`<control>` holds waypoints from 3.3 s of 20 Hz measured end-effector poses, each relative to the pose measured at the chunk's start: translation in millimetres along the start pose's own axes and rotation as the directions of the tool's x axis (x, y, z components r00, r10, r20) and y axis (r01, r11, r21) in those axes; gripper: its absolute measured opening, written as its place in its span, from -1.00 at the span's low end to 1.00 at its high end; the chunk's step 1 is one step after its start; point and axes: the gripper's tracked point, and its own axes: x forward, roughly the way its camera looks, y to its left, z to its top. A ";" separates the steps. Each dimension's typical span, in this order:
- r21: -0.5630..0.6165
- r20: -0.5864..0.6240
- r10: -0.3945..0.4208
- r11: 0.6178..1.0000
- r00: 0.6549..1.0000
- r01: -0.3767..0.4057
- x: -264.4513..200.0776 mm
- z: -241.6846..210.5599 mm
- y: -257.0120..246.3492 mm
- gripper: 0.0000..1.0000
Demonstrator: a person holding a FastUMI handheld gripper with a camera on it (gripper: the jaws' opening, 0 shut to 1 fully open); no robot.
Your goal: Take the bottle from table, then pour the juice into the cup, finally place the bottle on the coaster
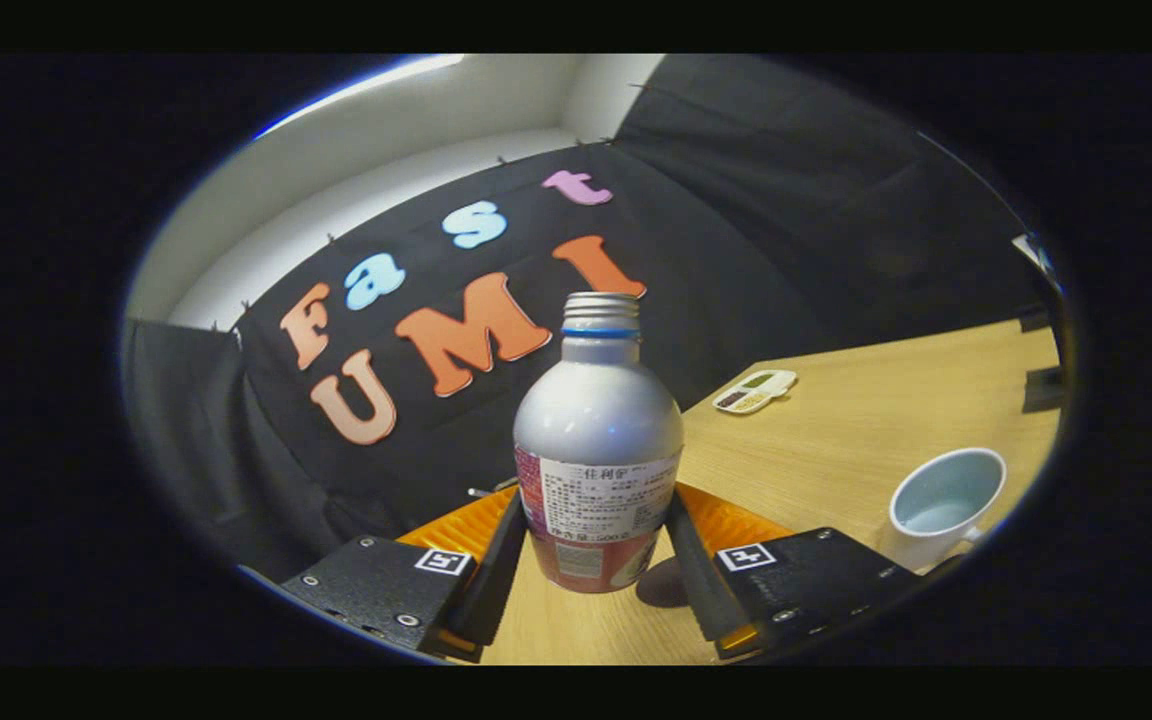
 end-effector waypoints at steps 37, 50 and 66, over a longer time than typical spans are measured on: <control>-0.539 -0.306 -0.086 0.837 0.948 -0.098 45.4 -106.3 -32.6 0.70; -0.495 -0.222 -0.049 0.866 0.974 -0.070 -2.2 -72.1 -12.0 0.95; -0.421 0.078 0.253 0.885 0.964 -0.199 -104.9 16.0 173.2 0.93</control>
